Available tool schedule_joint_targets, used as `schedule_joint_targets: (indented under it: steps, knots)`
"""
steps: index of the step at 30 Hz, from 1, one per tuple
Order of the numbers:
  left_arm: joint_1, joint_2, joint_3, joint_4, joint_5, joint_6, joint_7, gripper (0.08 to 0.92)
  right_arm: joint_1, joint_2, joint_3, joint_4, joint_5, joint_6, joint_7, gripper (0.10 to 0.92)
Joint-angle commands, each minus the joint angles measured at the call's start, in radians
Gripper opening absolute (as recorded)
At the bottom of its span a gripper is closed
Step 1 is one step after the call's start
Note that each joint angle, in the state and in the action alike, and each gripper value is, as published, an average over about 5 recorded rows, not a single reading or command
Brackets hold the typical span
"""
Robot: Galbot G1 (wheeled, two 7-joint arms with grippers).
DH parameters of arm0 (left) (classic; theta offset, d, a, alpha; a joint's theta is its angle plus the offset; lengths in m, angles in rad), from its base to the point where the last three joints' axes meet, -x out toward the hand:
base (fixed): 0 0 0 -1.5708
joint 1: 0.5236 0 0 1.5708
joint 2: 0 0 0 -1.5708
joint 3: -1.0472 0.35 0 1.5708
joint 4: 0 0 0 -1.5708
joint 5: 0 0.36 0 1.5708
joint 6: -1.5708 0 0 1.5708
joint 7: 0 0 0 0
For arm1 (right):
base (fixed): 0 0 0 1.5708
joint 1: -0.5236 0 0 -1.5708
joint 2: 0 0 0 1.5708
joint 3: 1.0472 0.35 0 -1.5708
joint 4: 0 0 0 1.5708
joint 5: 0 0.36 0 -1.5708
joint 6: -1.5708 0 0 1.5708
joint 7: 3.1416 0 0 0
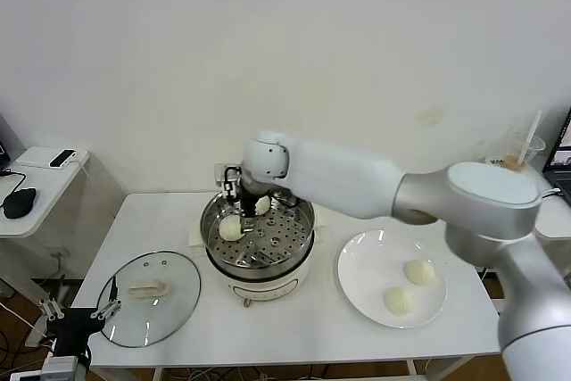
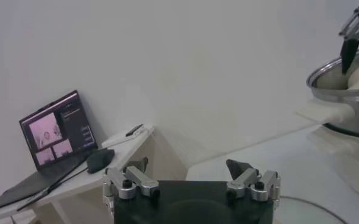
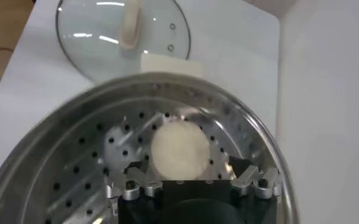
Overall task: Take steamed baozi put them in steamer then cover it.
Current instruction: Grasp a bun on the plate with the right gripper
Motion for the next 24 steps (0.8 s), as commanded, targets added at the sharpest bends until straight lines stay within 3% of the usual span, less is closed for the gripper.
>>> schedule_joint_targets:
  steps: [1, 14, 24]
  knots:
    - [0.002, 0.002, 0.000, -0.006, -0.002, 0.002, 0.001, 0.823, 0.157, -0.267, -0.021, 0.212, -0.025, 0.047, -0.124, 0.823]
    - [0.006, 0.010, 0.017, -0.023, 0.001, 0.006, 0.002, 0.823, 0.127, -0.778, -0.067, 0.512, -0.236, 0.187, -0.228, 0.823]
    - [0.015, 0.006, 0.038, -0.022, 0.015, 0.004, 0.001, 0.823, -0.151, -0.994, 0.059, 0.610, -0.397, 0.237, -0.222, 0.823]
